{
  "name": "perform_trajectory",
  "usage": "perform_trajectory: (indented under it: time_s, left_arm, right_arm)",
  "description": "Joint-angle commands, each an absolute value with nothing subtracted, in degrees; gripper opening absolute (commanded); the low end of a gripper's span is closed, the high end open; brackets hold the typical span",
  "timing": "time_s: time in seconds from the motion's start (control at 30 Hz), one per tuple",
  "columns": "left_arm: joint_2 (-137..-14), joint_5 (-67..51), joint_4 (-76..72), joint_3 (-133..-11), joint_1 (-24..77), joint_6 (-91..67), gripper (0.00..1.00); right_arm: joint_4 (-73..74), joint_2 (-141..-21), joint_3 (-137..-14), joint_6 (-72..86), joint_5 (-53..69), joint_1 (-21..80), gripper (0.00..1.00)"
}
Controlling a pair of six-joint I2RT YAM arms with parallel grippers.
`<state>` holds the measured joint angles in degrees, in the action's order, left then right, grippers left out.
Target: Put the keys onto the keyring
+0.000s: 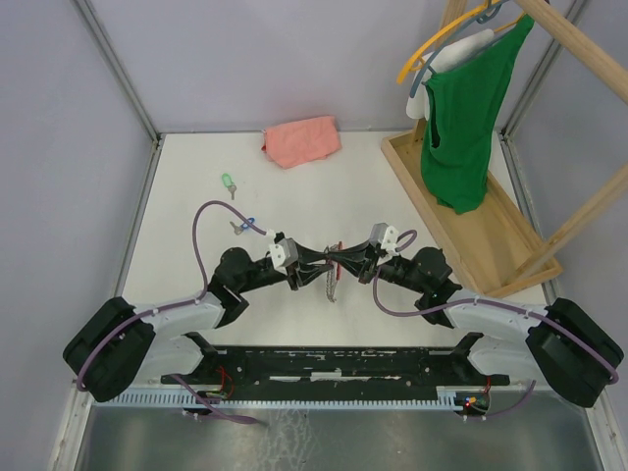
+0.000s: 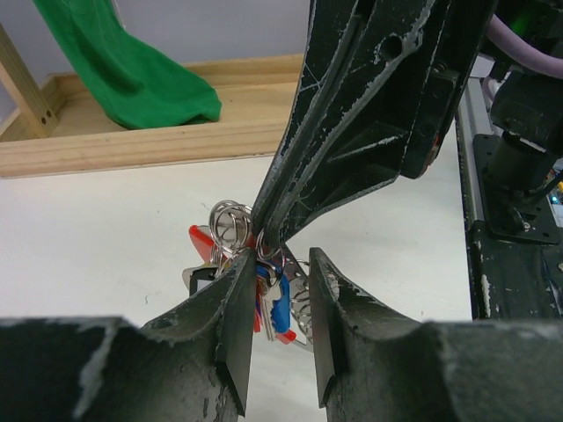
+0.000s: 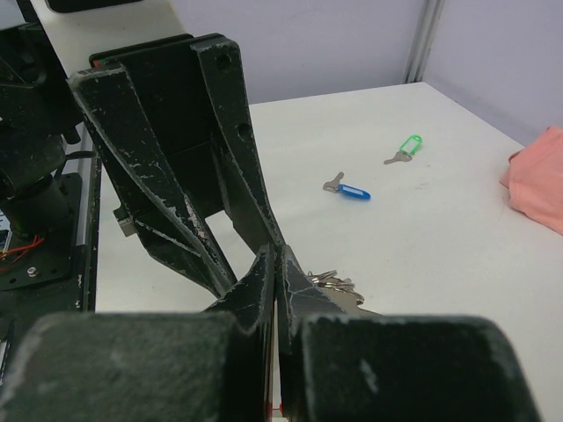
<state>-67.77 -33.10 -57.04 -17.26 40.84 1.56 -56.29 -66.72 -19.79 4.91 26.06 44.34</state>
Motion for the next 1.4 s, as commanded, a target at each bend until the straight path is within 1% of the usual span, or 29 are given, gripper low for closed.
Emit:
perform_trajectory:
  time_s: [0.0, 0.1, 0.2, 0.3, 0.37, 0.4, 0.5, 0.6, 0.7, 0.8, 0.87, 0.97, 1.07, 1.23, 1.37]
  left_arm:
    - [-68.87, -32.31, -58.89, -20.33, 40.43, -2.82, 0.37]
    - [-69.64, -32.45, -58.95, -20.39, 40.43, -3.43, 0.34]
    - [-69.62, -31.81, -57.32, -20.62, 40.36, -3.20, 0.26]
    - [-69.48, -31.32, -55.38, -21.36, 40.37, -2.79, 0.14]
    - [-69.36, -31.23, -53.60, -21.79, 40.36, -2.01, 0.04]
    - [-69.08, -31.02, -52.32, -22.09, 40.40, -1.28, 0.03]
    - [-67.58, -30.58, -46.87, -23.36, 40.48, 1.50, 0.03]
    - [-64.99, -29.67, -39.18, -25.29, 40.62, 5.42, 0.03]
    - [-62.68, -26.94, -29.86, -27.60, 41.77, 10.33, 0.03]
    - [-61.30, -22.60, -21.74, -30.18, 44.17, 15.77, 0.03]
    - [-60.93, -19.76, -16.97, -32.11, 46.15, 19.01, 0.03]
    - [-61.04, -14.73, -11.99, -34.74, 48.40, 21.78, 0.03]
    - [-61.12, -12.37, -10.12, -36.21, 49.43, 22.76, 0.03]
    - [-61.65, -10.75, -9.24, -37.38, 50.60, 23.36, 0.03]
    - [-62.36, -10.72, -9.23, -38.00, 51.18, 23.38, 0.03]
  right_arm:
    - [-62.11, -67.28, -20.68, 6.28, 27.29, 44.21, 0.01]
    - [-62.25, -67.30, -20.62, 6.38, 27.40, 44.25, 0.01]
    - [-62.00, -66.99, -20.57, 6.38, 27.50, 44.22, 0.01]
    - [-60.92, -66.07, -20.55, 6.28, 27.10, 44.21, 0.01]
    - [-58.86, -65.07, -20.77, 5.95, 27.11, 44.21, 0.01]
    - [-57.45, -64.36, -20.82, 5.67, 27.22, 44.21, 0.03]
    - [-49.19, -60.94, -21.76, 3.10, 27.44, 44.17, 0.10]
    - [-32.71, -56.40, -24.92, -1.92, 27.40, 44.25, 0.20]
    - [-18.23, -52.34, -29.12, -8.03, 25.77, 44.21, 0.27]
    - [-3.56, -51.85, -35.83, -14.18, 25.48, 44.21, 0.33]
    - [2.75, -53.02, -39.10, -16.98, 25.91, 44.22, 0.36]
    - [5.79, -55.37, -41.77, -19.15, 27.20, 44.21, 0.37]
    - [4.05, -57.42, -42.10, -20.04, 28.51, 44.21, 0.37]
    - [2.24, -60.94, -42.94, -20.37, 30.21, 44.22, 0.37]
    - [-2.71, -62.83, -41.61, -19.40, 31.57, 44.34, 0.37]
